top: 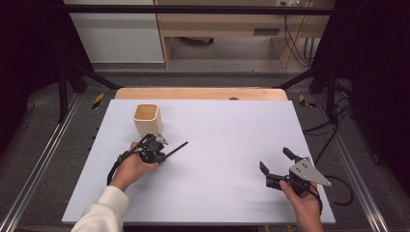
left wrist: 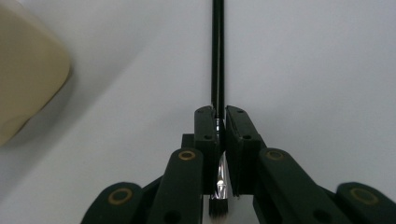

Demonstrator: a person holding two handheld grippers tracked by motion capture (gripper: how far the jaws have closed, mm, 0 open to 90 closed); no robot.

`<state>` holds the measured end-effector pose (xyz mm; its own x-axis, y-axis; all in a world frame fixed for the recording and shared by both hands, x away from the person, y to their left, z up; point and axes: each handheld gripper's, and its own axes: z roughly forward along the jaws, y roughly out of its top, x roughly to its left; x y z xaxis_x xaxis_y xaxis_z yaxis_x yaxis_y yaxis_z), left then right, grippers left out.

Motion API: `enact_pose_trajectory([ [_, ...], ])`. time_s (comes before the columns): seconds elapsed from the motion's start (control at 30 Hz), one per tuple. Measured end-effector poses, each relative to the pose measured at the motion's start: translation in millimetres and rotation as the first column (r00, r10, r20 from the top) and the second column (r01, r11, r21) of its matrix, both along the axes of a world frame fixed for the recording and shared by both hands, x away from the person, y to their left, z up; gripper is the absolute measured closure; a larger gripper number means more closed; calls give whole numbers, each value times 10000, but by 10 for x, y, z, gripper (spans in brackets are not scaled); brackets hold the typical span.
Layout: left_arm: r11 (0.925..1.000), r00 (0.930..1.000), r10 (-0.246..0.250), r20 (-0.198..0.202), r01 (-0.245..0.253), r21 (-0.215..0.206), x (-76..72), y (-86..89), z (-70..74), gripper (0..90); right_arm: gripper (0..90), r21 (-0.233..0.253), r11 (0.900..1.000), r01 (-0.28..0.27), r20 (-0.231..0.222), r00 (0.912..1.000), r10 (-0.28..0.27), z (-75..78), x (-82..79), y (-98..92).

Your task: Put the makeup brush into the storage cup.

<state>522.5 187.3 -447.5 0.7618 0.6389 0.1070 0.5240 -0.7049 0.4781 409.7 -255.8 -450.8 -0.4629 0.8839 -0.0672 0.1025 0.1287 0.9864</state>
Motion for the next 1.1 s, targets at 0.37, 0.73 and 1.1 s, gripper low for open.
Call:
enact_pose_trajectory([
  [0.37,9998,9990,-89,442,98,-192,-128,106,161,838,58,-259,9996,-99,83,9999,101,8,-19,67],
  [0.73,9994,9966,-109,813,135,-312,-168,145,398,839,58,-246,9996,-107,44,9999,108,10,-12,74],
  [1.1,9969,9941,-392,1010,459,-645,-216,88,592,839,55,-625,9979,-174,130,9998,182,11,-15,127],
])
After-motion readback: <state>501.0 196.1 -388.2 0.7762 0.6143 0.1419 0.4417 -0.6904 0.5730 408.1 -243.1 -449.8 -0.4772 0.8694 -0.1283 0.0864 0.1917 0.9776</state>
